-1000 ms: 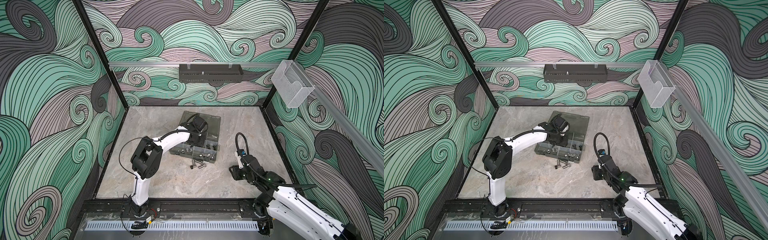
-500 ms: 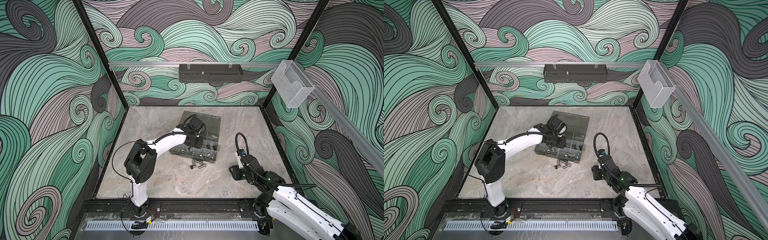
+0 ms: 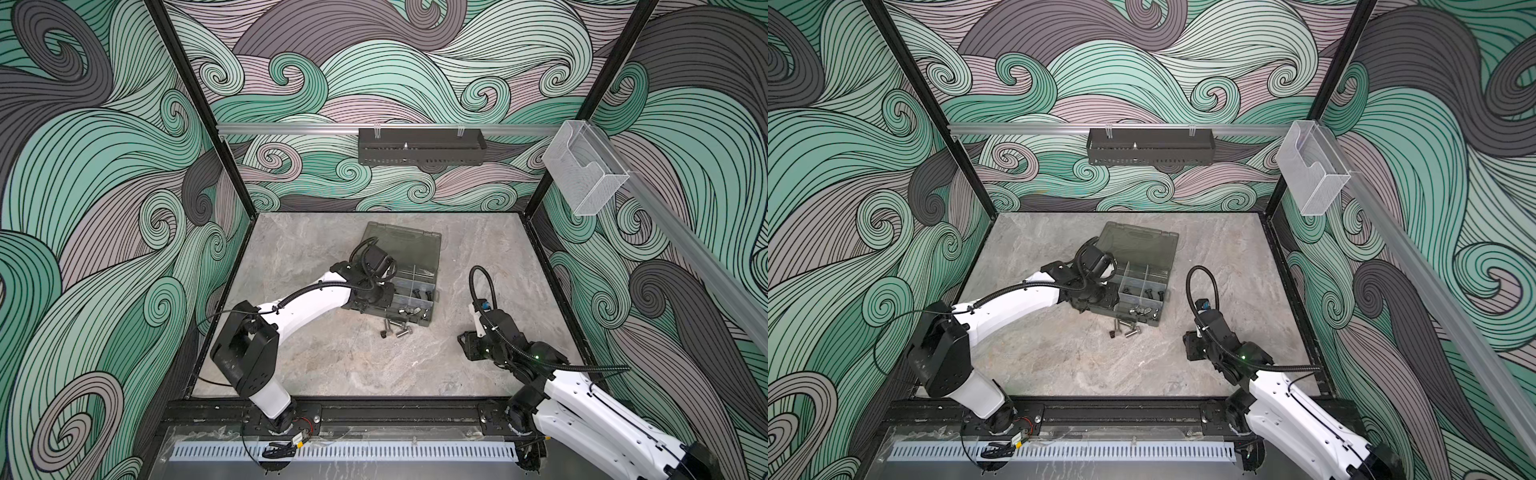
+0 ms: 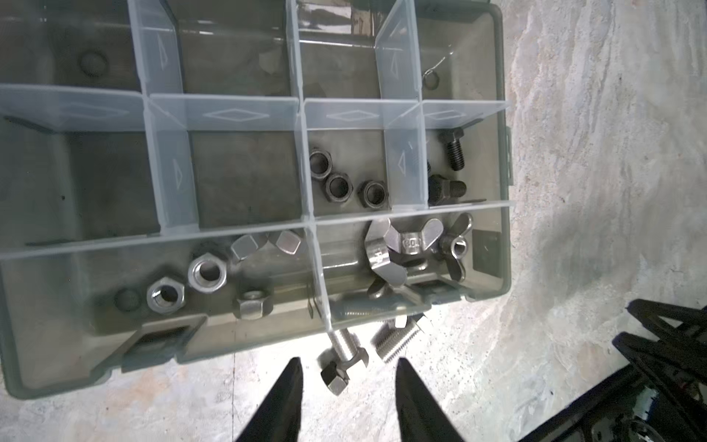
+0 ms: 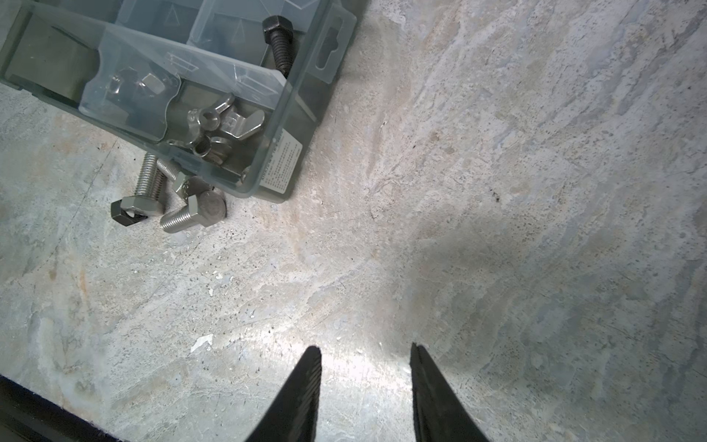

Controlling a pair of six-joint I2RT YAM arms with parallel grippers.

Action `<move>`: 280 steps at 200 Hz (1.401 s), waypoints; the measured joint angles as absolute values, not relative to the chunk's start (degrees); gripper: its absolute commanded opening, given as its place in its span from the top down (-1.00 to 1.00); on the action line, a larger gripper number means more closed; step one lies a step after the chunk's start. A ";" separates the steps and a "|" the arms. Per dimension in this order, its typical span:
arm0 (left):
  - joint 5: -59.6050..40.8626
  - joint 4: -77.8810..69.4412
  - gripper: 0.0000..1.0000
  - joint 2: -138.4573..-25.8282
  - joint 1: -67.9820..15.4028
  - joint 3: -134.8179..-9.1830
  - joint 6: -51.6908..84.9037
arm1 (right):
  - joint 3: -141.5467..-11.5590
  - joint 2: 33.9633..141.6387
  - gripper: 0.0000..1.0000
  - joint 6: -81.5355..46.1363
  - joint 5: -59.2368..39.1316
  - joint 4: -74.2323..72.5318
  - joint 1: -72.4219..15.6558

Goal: Sort the screws and nuts into containers
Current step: 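Move the left gripper back down to the last black nut, then lower the open left gripper onto the black nut and close it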

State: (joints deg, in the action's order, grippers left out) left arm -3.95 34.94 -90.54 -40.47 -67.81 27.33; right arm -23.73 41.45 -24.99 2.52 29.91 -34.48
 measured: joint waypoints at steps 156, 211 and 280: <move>-4.43 31.03 0.04 -81.56 -45.34 -48.93 33.74 | -23.64 41.47 0.20 -25.02 1.93 29.52 -34.46; -4.67 28.45 0.06 -86.83 -46.06 -48.99 35.55 | -23.33 40.64 0.20 -25.41 1.65 29.50 -34.48; -5.41 26.37 0.13 -91.64 -46.06 -51.79 35.79 | -23.07 40.45 0.20 -25.58 1.48 29.50 -34.48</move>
